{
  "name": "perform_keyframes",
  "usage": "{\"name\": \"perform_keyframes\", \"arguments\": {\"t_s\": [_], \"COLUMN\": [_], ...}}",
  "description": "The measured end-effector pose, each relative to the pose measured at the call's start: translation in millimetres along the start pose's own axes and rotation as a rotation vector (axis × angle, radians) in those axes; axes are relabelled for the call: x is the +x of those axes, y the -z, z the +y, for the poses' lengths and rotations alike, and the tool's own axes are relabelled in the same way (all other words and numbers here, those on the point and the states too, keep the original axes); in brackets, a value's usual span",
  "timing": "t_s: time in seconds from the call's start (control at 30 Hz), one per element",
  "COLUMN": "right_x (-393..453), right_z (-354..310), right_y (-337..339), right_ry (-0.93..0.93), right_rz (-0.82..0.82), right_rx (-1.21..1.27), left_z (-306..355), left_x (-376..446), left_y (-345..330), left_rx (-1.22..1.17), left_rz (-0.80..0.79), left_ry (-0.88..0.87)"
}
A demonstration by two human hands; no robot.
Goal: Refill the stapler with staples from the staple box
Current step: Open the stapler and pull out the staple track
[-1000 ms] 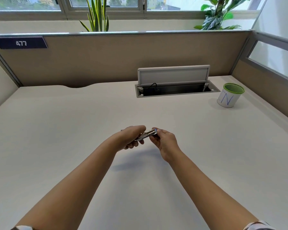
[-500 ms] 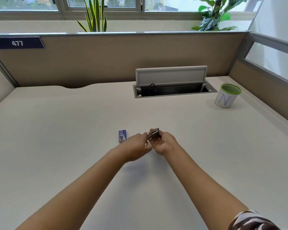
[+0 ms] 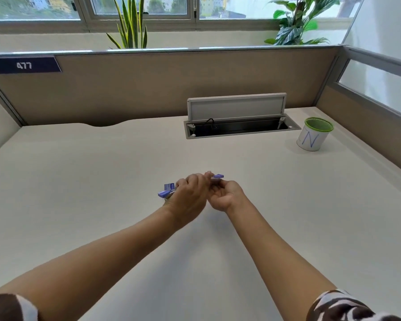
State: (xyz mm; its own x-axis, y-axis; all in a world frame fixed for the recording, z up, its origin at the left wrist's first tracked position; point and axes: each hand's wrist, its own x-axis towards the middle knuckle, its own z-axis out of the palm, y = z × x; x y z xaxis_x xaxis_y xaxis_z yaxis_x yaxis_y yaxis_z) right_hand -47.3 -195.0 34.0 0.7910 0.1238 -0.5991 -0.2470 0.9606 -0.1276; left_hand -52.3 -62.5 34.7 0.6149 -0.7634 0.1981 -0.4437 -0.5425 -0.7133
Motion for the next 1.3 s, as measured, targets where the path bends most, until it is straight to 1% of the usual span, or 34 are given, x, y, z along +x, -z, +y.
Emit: {"name": "perform_keyframes", "arguments": {"t_s": [0.07,0.1,0.13,0.17,0.2,0.23,0.3,0.33,0.37,0.4,0.47,0.57,0.63,0.7,0.87,1.0,1.13,1.3], "right_x": [2.2,1.9,1.3,-0.4,-1.8,-3.9,-6.5,-7.2,-7.8,-7.8,-9.2,-11.7,-14.3,-17.3,-23.1,-27.5,-31.5,-34.8], "right_z": [-3.9,-6.0,-7.2,-8.1,-8.5,-8.9,-10.1,-10.5,-10.8,-11.0,-12.0,-14.6,-16.0,-17.7,-24.8,-31.1,-37.0,-38.5], "right_y": [-2.7,-3.7,-4.0,-4.2,-3.8,-2.9,-0.6,0.7,2.1,3.7,7.0,11.5,14.3,17.6,29.3,38.8,43.3,44.5], "right_ry": [0.057,0.09,0.118,0.132,0.133,0.129,0.123,0.122,0.12,0.118,0.109,0.1,0.108,0.136,0.246,0.321,0.349,0.272], "right_rz": [-0.008,0.002,0.011,0.016,0.013,0.01,-0.001,-0.007,-0.009,-0.014,-0.022,-0.033,-0.043,-0.042,-0.001,0.032,0.026,-0.035], "right_rx": [-0.039,-0.089,-0.149,-0.204,-0.246,-0.281,-0.325,-0.342,-0.357,-0.371,-0.404,-0.428,-0.445,-0.506,-0.673,-0.768,-0.681,-0.483], "left_z": [-5.7,-8.8,-12.2,-15.8,-17.5,-18.8,-22.6,-24.3,-25.2,-25.2,-26.0,-25.8,-24.0,-20.9,-9.7,-0.6,4.1,7.1], "left_x": [2.8,4.3,4.5,5.2,5.9,6.4,9.1,9.7,8.9,8.5,7.2,4.4,3.1,1.1,-1.6,-1.4,0.1,3.7], "left_y": [-4.5,-3.1,-0.2,2.8,4.3,3.9,3.6,2.7,3.1,2.9,2.1,-2.3,-6.8,-8.6,-12.1,-14.1,-18.0,-18.8], "left_rx": [-0.081,-0.122,-0.193,-0.287,-0.444,-0.668,-1.248,-1.508,-1.719,-1.865,-2.046,-2.263,-2.356,-2.389,-2.35,-2.354,-2.34,-2.233], "left_rz": [0.057,0.052,0.058,0.051,-0.02,-0.119,-0.366,-0.439,-0.485,-0.52,-0.568,-0.615,-0.634,-0.666,-0.748,-0.776,-0.823,-0.854], "left_ry": [0.024,0.048,0.084,0.174,0.275,0.362,0.505,0.584,0.668,0.744,0.86,0.929,0.961,0.973,0.964,0.943,0.893,0.854]}}
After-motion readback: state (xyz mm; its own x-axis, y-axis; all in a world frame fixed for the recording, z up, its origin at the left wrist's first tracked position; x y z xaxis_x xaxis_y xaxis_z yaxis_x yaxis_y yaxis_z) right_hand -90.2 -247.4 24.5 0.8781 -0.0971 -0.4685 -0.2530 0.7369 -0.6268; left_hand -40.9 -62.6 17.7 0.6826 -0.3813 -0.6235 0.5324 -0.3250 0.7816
